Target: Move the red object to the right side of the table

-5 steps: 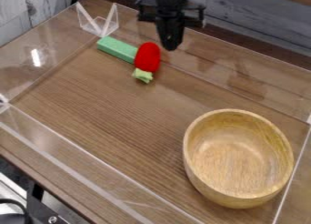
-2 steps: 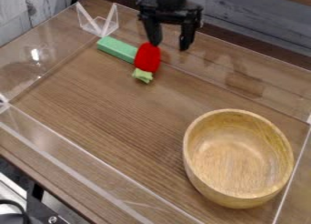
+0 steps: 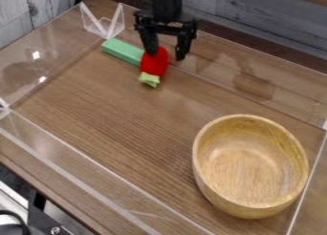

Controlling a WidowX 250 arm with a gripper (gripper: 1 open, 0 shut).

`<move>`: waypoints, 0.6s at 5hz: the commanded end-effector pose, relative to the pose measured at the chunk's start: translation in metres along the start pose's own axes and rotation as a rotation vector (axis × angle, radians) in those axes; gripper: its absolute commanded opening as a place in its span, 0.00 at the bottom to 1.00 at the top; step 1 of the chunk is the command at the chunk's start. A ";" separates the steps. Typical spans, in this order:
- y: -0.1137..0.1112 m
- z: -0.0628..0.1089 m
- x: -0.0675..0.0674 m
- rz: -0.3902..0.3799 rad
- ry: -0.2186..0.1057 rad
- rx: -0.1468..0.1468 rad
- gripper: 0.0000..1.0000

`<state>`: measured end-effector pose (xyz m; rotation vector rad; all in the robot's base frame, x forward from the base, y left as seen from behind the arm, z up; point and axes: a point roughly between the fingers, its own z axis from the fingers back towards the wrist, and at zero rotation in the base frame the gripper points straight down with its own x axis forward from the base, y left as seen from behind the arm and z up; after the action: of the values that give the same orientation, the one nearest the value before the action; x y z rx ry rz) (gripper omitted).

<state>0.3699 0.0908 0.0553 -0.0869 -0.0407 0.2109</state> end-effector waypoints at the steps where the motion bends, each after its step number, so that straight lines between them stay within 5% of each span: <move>1: 0.009 0.001 0.002 0.011 -0.030 0.026 1.00; 3: 0.016 -0.020 0.001 0.016 -0.001 0.051 1.00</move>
<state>0.3680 0.1021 0.0297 -0.0396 -0.0216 0.2233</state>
